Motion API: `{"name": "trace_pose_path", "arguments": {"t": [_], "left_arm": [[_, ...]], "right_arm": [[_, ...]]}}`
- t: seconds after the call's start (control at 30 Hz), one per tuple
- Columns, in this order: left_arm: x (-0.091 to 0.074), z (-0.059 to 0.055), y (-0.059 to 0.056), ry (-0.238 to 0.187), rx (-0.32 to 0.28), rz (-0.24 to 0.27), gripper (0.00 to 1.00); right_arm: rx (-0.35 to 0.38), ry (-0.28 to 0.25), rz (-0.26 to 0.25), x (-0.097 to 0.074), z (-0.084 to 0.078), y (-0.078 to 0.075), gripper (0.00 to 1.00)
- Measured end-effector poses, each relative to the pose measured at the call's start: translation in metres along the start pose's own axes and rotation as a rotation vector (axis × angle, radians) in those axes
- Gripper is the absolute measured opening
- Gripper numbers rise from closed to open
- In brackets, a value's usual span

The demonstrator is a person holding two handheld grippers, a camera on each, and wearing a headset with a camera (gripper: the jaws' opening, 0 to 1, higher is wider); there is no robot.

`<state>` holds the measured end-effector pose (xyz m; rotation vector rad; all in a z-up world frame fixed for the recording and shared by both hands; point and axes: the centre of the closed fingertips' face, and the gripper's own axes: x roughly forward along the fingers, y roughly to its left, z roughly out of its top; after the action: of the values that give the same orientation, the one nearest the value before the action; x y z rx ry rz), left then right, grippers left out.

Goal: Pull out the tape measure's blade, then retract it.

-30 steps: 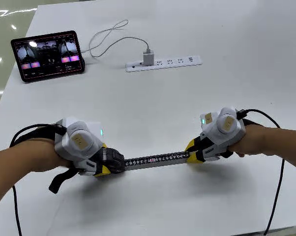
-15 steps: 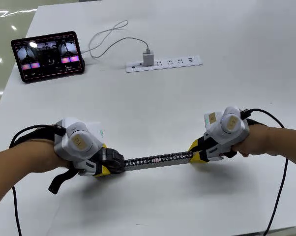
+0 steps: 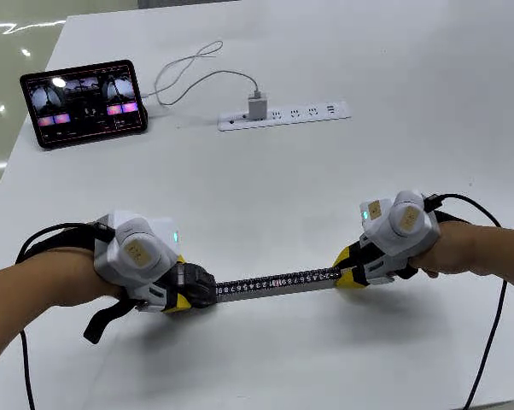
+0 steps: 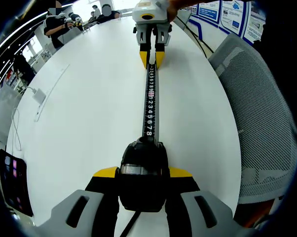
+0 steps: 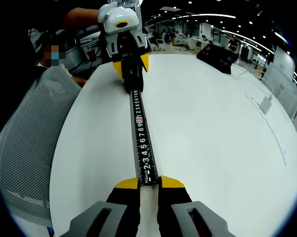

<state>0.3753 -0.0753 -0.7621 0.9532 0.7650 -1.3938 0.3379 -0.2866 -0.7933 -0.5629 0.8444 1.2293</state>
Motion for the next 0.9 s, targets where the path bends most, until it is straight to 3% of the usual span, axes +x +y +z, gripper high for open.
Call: {"name": "trace_pose_path", "arguments": {"t": [0.9], "left_arm": [[0.000, -0.001, 0.000, 0.002, 0.002, -0.001, 0.30]], "right_arm": [[0.013, 0.010, -0.010, -0.011, -0.012, -0.002, 0.08]]}}
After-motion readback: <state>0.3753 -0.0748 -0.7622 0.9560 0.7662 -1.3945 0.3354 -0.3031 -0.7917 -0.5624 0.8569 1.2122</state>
